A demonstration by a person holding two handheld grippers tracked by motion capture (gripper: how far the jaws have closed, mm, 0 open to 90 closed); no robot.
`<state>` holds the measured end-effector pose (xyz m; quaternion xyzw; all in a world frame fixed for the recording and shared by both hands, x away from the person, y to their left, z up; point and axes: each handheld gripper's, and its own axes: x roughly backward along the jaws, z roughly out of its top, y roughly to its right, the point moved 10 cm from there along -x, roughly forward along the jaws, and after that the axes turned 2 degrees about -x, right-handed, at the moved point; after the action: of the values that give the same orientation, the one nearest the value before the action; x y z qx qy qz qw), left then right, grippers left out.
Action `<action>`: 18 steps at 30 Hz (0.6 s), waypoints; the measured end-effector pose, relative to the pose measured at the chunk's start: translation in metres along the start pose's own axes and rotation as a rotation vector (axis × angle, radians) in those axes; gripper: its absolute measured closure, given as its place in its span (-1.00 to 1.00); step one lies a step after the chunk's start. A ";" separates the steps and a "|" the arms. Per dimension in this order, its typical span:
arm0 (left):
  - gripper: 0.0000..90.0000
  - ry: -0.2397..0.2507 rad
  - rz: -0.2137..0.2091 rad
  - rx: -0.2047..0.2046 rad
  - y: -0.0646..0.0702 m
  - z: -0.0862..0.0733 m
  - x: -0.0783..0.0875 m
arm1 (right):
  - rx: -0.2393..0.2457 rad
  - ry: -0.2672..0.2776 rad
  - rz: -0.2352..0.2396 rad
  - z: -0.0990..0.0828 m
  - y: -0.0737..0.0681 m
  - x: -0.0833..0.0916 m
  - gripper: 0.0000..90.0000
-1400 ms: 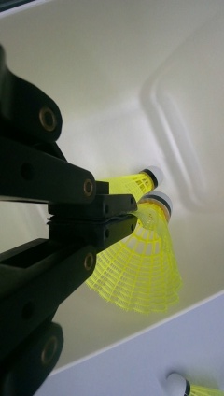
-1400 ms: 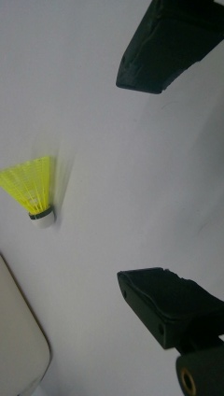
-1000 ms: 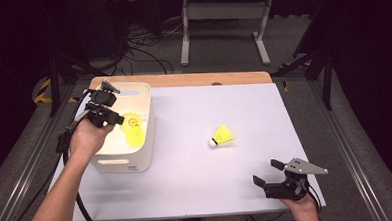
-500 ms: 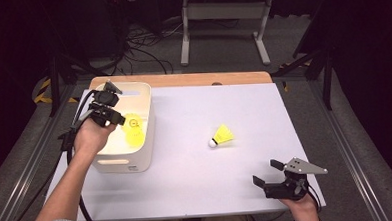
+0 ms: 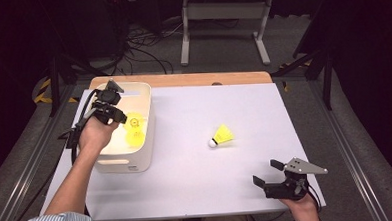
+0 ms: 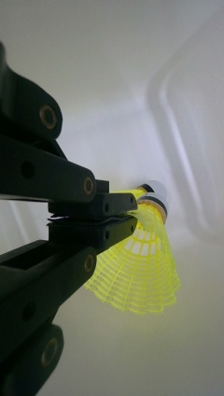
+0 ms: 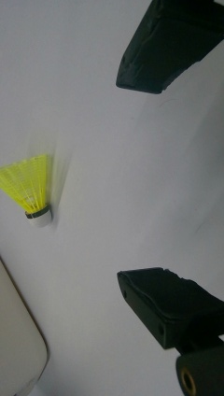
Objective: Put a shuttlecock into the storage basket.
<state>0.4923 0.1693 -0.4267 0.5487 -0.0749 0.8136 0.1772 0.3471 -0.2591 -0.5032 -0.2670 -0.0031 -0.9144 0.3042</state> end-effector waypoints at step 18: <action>0.17 0.010 -0.042 0.010 0.006 -0.004 0.000 | 0.003 -0.005 0.006 0.000 -0.001 -0.001 -0.84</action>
<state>0.4862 0.1651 -0.4279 0.5471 -0.0582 0.8127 0.1919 0.3470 -0.2582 -0.5039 -0.2686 -0.0046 -0.9128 0.3075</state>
